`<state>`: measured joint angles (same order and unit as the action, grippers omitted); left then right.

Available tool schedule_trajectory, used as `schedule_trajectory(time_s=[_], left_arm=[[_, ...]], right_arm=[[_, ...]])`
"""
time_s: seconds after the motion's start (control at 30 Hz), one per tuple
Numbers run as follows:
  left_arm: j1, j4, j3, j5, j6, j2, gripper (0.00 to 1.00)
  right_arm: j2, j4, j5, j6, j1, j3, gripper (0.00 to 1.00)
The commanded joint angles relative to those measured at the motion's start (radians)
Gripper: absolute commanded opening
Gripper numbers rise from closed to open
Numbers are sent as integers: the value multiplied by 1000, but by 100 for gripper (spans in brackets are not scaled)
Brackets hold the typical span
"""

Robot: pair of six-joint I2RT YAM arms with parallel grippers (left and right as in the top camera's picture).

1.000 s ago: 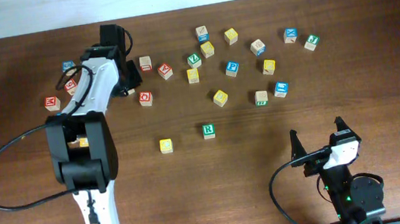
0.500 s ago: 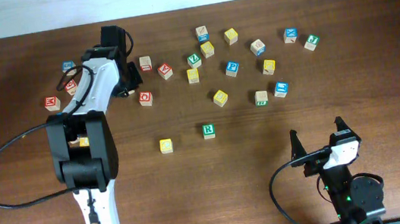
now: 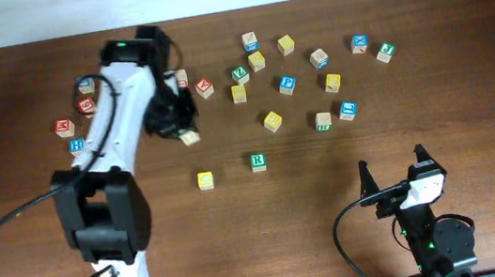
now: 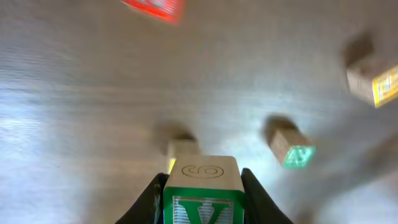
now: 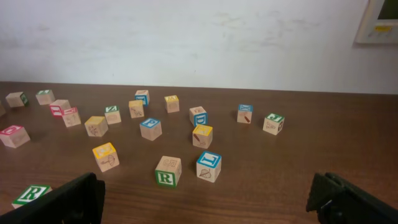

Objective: Spell out CVPR
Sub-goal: 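Place the green V block left of the R block, release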

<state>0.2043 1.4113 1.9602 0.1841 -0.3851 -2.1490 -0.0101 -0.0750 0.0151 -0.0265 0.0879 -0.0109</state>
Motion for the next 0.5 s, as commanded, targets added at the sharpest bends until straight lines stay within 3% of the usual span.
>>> schedule_trajectory(time_s=[0.0,0.17,0.37,0.47], left_arm=[[132,20,-54,-27,19,14,22],[269,-156,-254,-58,-37,14,23],[269,-259,-372,-77,-64,14,24],[269,-259,-372,-105,-64,14,30]], right_arm=[[6,-5,-12,-3,-5,5,98],[6,-5,-12,-3,-5,5,98],[6,-5,-12,-3,-5,5,98],[6,-5,-12,-3,-5,5,98]])
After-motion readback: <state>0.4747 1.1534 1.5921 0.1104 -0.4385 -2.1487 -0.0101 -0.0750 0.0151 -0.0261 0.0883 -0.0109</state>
